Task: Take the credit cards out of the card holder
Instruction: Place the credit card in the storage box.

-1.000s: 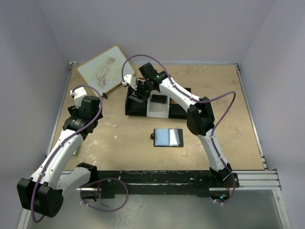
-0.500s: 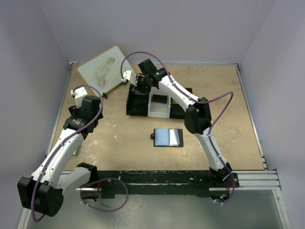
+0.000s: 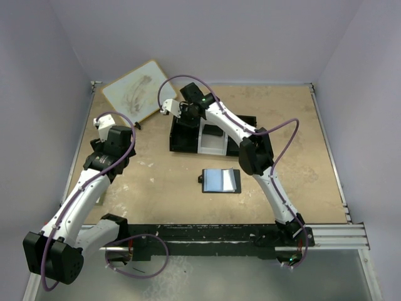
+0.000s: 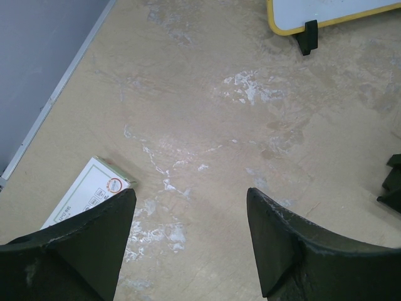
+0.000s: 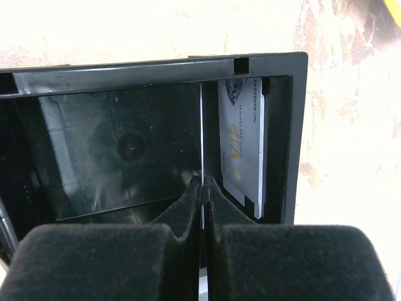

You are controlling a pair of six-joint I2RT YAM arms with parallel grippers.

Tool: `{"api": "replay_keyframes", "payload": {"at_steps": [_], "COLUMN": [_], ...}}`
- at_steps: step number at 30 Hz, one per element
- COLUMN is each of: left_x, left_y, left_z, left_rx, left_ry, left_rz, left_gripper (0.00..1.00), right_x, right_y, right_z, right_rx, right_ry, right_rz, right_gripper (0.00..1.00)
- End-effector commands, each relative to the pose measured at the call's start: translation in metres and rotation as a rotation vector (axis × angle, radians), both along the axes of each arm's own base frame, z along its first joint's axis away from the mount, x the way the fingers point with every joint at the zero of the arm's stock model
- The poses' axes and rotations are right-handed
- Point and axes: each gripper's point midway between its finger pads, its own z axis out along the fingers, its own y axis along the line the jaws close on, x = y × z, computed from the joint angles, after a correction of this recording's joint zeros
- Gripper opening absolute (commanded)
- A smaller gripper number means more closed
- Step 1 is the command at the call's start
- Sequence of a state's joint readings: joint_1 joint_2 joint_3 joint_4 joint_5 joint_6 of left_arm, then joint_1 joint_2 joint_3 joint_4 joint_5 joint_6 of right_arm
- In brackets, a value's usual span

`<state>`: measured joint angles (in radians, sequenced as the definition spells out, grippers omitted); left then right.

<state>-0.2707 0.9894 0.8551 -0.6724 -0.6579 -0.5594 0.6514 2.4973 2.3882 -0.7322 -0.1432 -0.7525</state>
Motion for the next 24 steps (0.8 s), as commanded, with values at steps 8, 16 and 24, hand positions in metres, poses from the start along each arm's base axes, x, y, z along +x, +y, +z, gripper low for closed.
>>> {"api": "replay_keyframes", "payload": {"at_steps": [8, 16, 24], "left_x": [0.007, 0.008, 0.009], "left_y": [-0.003, -0.005, -0.007], "left_z": [0.005, 0.001, -0.001], "left_rx": [-0.009, -0.012, -0.014], "left_ry": [-0.023, -0.010, -0.001], "left_rz": [-0.014, -0.025, -0.034], "left_gripper": [0.69, 0.68, 0.68], "right_x": [0.032, 0.045, 0.047], "right_y": [-0.009, -0.011, -0.014], "right_z": [0.011, 0.006, -0.001], "right_rx": [-0.057, -0.082, -0.105], "right_ry": [-0.145, -0.200, -0.223], "right_rz": [-0.035, -0.053, -0.073], "right_gripper": [0.00, 0.03, 0.12]}}
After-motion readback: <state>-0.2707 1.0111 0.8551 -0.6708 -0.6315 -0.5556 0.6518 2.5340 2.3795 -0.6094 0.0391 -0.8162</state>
